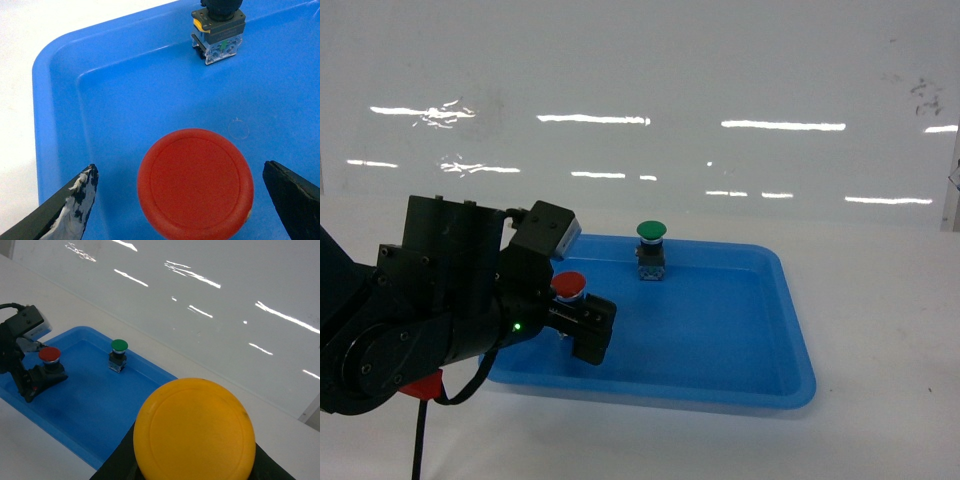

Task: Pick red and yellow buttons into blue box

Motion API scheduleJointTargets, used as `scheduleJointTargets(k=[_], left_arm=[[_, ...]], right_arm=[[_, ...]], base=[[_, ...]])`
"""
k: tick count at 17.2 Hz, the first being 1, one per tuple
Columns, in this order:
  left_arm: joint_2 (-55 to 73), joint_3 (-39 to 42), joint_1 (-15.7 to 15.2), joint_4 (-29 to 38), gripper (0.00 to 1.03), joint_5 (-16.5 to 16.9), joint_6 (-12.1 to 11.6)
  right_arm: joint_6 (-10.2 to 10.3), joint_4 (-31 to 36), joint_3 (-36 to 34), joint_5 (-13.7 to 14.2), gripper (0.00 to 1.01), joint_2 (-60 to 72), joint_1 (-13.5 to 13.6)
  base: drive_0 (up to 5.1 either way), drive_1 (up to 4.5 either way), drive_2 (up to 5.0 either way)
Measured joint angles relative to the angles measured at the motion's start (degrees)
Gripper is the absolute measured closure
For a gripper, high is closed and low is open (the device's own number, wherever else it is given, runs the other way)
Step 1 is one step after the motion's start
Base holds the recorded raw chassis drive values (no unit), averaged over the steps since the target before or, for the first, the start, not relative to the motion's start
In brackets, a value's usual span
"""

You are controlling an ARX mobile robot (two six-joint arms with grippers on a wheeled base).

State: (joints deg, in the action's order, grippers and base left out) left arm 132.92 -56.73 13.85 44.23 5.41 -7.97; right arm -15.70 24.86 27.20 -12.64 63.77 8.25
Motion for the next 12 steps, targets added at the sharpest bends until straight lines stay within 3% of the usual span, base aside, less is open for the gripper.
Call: scheduleJointTargets(k=[11, 12], left_arm=[[2.82, -4.92, -0.07, -4.52, 0.05, 0.15, -1.55], [2.82, -4.92, -0.07, -4.52, 0.17, 0.15, -1.60]], right_arm=[[0.00, 0.00, 0.00, -0.02, 0.75, 0.00, -0.02], [-0.02, 0.00, 0.00, 0.00, 0.75, 0.00, -0.02]], base=[[0.0, 0.00, 0.0], [0.0, 0.00, 0.0]])
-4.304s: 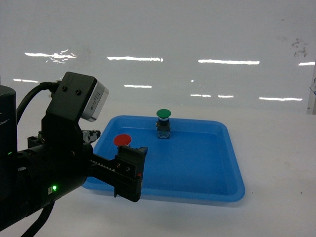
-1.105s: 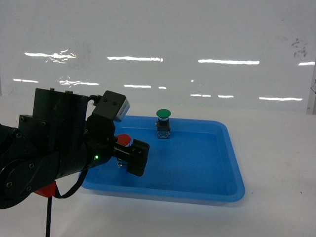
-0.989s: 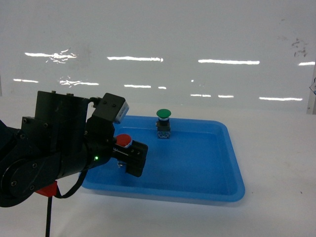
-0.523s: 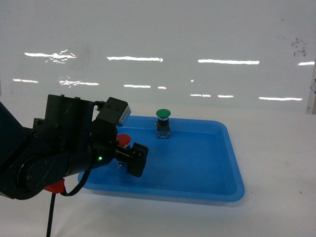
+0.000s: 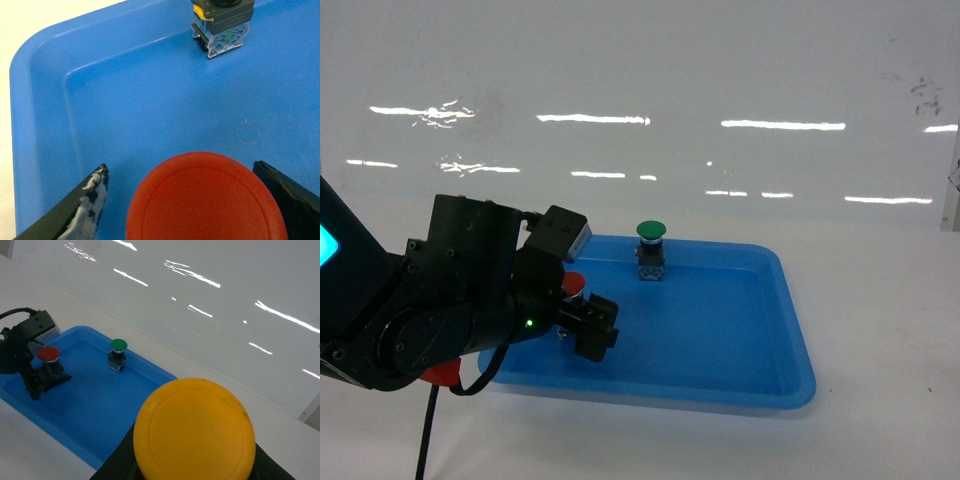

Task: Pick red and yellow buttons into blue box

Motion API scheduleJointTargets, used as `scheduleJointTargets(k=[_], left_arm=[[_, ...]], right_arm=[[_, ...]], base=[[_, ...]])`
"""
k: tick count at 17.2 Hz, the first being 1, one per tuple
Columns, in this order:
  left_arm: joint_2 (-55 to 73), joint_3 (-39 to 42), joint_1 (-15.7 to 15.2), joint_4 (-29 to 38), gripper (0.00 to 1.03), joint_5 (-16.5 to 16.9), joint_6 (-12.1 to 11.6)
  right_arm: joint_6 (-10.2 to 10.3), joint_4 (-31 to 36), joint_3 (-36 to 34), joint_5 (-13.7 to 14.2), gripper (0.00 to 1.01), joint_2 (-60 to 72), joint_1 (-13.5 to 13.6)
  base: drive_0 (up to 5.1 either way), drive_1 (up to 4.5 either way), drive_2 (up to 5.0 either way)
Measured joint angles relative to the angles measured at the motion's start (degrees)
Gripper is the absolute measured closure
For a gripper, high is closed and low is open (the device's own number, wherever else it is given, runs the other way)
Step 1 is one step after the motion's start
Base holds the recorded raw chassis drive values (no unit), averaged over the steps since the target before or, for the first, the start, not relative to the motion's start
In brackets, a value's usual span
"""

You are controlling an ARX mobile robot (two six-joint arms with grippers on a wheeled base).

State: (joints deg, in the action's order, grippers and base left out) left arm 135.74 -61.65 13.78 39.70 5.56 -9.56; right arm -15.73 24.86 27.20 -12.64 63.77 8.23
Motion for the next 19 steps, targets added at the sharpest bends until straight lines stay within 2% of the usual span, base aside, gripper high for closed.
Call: scheduleJointTargets(k=[4, 5, 12, 15, 17, 19], left_arm=[[0.00, 0.00, 0.00, 0.00, 0.70, 0.00, 0.02], [0.00, 0.00, 0.00, 0.00, 0.75, 0.00, 0.02], [0.00, 0.00, 0.00, 0.17, 0.78, 0.00, 0.00], [-0.87, 2.01, -0.13, 2.60, 0.78, -1.14, -0.70], [-3.04, 5.20, -0.44, 4.42, 0.78, -1.16, -1.36], [-17.40, 15.56, -1.95, 11.02, 0.78, -0.46, -3.39]], right_arm=[[0.02, 0.00, 0.00, 0.00, 0.75, 0.00, 0.00], [0.02, 0.00, 0.00, 0.00, 0.75, 0.00, 0.00], [0.02, 0.00, 0.00, 0.00, 0.75, 0.00, 0.00], [0.02, 0.00, 0.00, 0.00, 0.75, 0.00, 0.00], [0.00, 0.00, 0.00, 0.00, 0.75, 0.00, 0.00], [0.00, 0.02, 0.00, 0.00, 0.75, 0.00, 0.00]], base=[[0.0, 0.00, 0.0], [0.0, 0.00, 0.0], [0.0, 0.00, 0.0], [0.0, 0.00, 0.0], [0.0, 0.00, 0.0], [0.0, 0.00, 0.0]])
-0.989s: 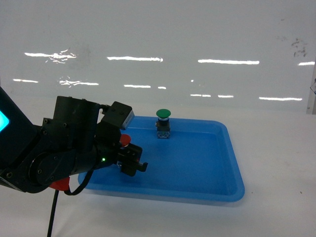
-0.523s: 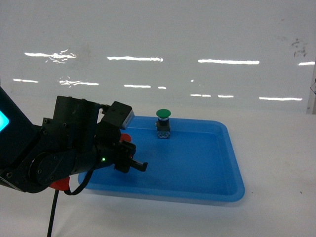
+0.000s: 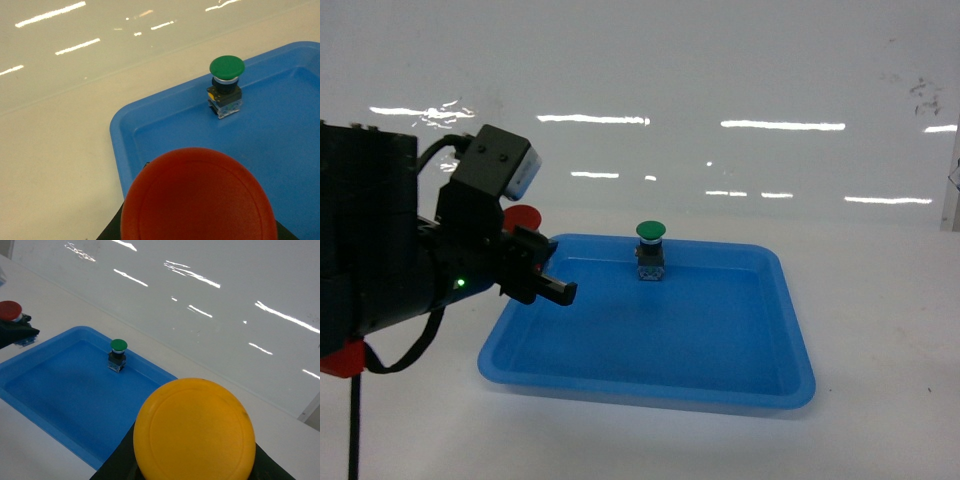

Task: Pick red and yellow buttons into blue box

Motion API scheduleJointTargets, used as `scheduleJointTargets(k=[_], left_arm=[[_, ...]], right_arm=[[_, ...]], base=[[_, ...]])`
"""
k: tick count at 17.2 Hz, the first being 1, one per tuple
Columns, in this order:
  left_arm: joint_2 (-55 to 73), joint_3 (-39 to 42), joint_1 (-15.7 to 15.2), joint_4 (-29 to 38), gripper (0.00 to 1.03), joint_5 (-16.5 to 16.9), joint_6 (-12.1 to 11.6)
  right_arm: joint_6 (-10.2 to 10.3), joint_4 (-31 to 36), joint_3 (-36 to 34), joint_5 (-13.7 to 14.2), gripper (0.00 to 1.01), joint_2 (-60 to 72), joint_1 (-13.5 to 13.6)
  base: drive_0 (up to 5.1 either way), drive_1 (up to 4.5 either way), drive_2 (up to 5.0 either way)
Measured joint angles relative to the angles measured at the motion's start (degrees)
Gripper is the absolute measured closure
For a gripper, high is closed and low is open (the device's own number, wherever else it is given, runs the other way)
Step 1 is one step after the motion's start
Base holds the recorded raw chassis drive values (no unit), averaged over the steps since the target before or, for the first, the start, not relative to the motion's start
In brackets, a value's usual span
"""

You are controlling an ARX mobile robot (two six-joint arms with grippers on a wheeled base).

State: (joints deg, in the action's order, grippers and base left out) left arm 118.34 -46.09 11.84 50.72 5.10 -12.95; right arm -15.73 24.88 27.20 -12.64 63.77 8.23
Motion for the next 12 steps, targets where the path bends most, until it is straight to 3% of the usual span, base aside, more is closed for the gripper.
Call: scheduleJointTargets(k=[2, 4, 9, 12], left_arm=[[-20.79, 14.91, 0.42, 2.51, 0.78, 0.07, 0.52], [-33.66, 20.87, 1.51, 0.42, 0.78, -1.01, 0.94], [-52.83, 26.08, 6.08, -6.32, 0.78, -5.60, 1.01], [-55.43, 26.34, 6.80, -7.54, 0.78, -5.62, 1.14]], right_arm=[[0.02, -0.02, 0.00, 0.00, 0.75, 0.00, 0.00], [0.02, -0.02, 0.00, -0.02, 0.75, 0.00, 0.00], [0.00, -0.02, 0.00, 0.00, 0.75, 0.00, 0.00], [0.02, -0.02, 0.00, 0.00, 0.75, 0.00, 0.00]], base=[[0.0, 0.00, 0.0], [0.0, 0.00, 0.0], [0.0, 0.00, 0.0], [0.0, 0.00, 0.0]])
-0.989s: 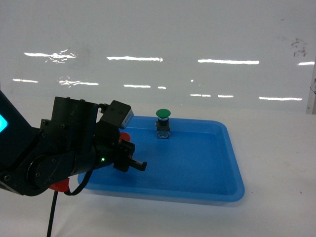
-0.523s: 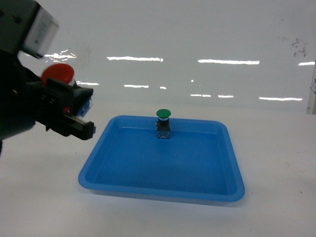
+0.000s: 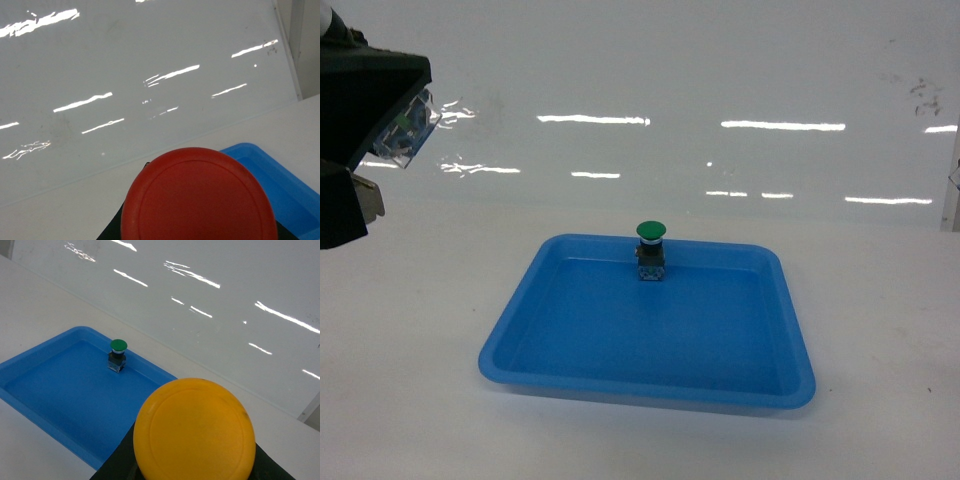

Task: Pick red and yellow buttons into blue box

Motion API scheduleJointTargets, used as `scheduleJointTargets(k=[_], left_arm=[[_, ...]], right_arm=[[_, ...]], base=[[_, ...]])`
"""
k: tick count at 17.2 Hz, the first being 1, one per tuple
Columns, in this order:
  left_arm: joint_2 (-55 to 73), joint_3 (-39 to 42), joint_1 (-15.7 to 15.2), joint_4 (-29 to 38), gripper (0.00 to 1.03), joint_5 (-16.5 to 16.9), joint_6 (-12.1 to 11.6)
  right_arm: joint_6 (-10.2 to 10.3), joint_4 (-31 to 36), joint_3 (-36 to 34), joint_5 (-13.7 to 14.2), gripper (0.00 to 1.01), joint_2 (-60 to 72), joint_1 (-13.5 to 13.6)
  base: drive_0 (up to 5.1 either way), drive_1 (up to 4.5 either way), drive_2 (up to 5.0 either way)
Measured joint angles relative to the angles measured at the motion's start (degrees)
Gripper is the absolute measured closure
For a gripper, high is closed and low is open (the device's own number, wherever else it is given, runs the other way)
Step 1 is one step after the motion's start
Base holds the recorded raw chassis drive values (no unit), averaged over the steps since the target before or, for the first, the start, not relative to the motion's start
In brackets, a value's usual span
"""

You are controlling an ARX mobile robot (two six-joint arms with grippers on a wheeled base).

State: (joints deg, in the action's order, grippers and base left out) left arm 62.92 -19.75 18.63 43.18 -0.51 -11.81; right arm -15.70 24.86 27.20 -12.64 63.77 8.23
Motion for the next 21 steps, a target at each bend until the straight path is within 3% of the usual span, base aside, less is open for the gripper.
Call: scheduleJointTargets(k=[9, 21], left_arm=[[0.33, 0.04, -0.02, 0.07, 0.78, -0.15, 0.00], [0.24, 0.11, -0.02, -0.11, 0.79, -0.35, 0.00]], right_arm=[[-0.02, 0.07, 0.00, -0.02, 0.75, 0.20, 0.02], [-0.02, -0.04, -0.20, -0.07, 0.75, -0.11, 0.00]], base=[[0.0, 0.00, 0.0], [3.9, -4.67, 0.8]])
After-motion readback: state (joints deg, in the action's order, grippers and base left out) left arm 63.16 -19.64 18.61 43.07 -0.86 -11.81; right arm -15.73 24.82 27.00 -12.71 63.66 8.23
